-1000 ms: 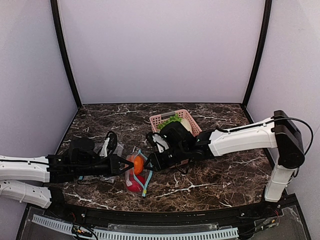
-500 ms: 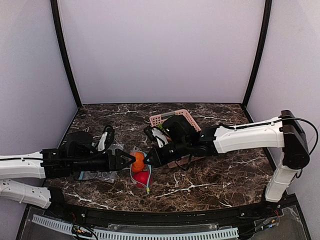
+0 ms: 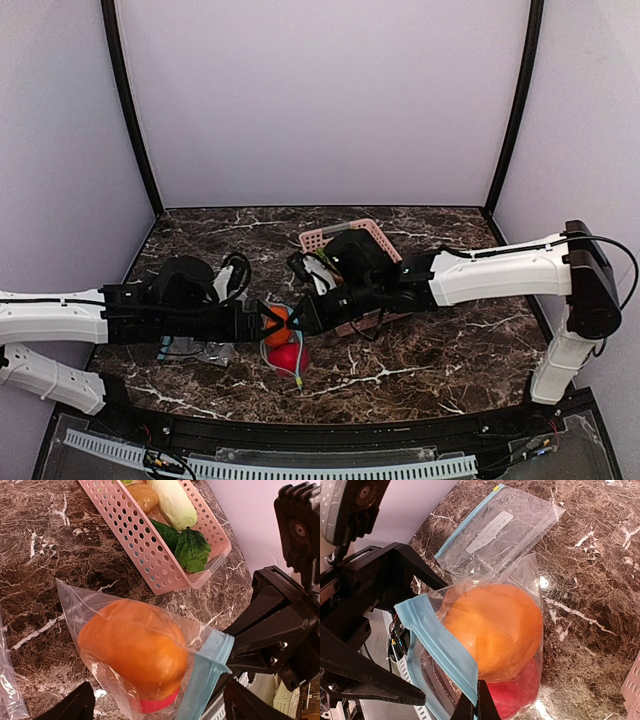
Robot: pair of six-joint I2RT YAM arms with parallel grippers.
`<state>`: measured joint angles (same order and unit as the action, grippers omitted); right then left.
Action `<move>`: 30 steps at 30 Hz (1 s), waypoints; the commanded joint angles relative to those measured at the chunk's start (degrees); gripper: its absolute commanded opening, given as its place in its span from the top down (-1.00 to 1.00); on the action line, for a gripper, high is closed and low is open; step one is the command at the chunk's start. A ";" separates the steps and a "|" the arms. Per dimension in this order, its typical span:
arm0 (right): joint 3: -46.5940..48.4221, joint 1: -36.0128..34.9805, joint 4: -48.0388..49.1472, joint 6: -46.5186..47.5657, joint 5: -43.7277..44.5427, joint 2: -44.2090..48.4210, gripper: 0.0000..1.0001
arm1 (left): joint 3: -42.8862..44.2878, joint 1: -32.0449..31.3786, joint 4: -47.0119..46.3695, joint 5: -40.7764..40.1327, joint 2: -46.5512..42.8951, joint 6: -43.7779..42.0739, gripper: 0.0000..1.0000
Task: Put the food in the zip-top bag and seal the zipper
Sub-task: Pass from the left arm to the right
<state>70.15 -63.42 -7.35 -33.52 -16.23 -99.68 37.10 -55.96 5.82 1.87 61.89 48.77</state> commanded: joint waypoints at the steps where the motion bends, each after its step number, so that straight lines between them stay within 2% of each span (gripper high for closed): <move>1: 0.69 -0.56 0.66 -0.77 0.49 2.07 1.00 | 2.21 0.41 2.96 -1.13 1.15 -1.15 -0.63; 3: 0.82 -0.57 0.68 -0.84 0.22 2.01 1.00 | 1.96 0.41 2.97 -1.17 1.36 -0.91 -0.52; 9: 1.26 -0.74 1.15 -0.71 -1.67 1.19 1.00 | 0.99 0.36 1.83 -3.36 1.93 0.03 -0.45; 18: -0.07 -0.78 4.43 -2.33 -4.45 0.99 1.00 | 0.63 0.41 0.99 -4.42 3.64 0.37 -0.16; 30: -0.46 -0.81 7.07 -3.57 -7.03 0.14 1.00 | 0.12 0.41 -0.58 -4.70 5.88 0.66 -0.12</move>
<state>70.02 -63.72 -4.10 -36.42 -20.99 -99.35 37.80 -55.96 5.61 -1.52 67.24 49.10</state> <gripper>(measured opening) 0.006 0.568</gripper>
